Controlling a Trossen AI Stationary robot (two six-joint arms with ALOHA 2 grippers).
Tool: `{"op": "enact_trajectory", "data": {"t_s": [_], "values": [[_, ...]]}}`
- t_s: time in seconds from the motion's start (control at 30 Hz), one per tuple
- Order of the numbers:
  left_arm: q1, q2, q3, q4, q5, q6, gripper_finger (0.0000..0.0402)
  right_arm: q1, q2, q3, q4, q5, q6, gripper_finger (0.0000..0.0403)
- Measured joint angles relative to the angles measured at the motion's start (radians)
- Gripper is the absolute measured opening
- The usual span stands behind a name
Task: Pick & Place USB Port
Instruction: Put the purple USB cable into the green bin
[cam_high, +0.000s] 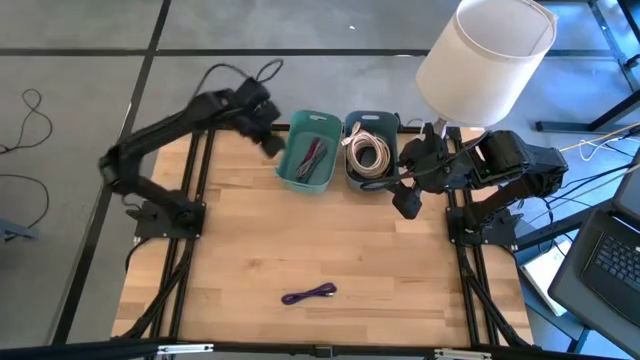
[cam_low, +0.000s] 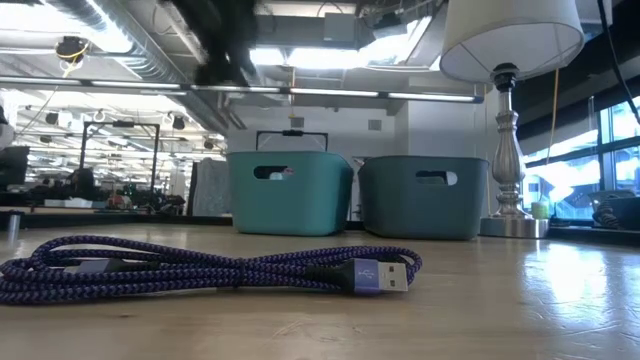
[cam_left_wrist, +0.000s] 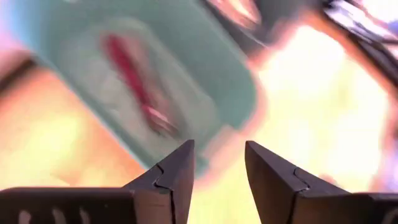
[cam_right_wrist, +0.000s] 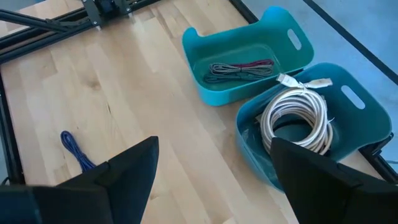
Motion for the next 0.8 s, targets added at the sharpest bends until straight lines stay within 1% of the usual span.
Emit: {"op": "enact_trajectory", "data": {"t_s": [0.07,0.13,0.27,0.33,0.43,0.57,0.67,0.8], "values": [[-0.068,-0.075,0.0,-0.08,0.054,-0.002,0.0132,0.0,0.0,0.0,0.0,0.002,-0.013,0.0312],[-0.167,-0.132,0.0,-0.138,0.053,-0.026,0.0132,0.0,0.0,0.0,0.001,0.013,-0.026,0.0312],[-0.414,-0.179,0.0,-0.123,0.007,-0.092,0.0134,0.0,0.0,0.0,0.009,0.034,-0.051,0.0312],[-0.547,-0.176,0.0,-0.099,-0.058,-0.12,0.0134,0.0,0.0,0.0,0.011,0.034,-0.051,0.0312],[-0.714,-0.139,0.0,-0.063,-0.176,-0.12,0.0132,0.0,0.0,0.0,0.012,0.034,-0.05,0.0312],[-0.876,-0.043,0.0,0.02,-0.315,-0.121,0.0132,0.0,0.0,0.0,0.012,0.034,-0.049,0.0312],[-0.944,0.05,0.0,0.078,-0.327,-0.139,0.0134,0.0,0.0,0.0,0.012,0.034,-0.049,0.0312],[-0.988,0.192,0.0,0.105,-0.286,-0.2,0.0132,0.0,0.0,0.0,0.012,0.034,-0.055,0.0312]]}}
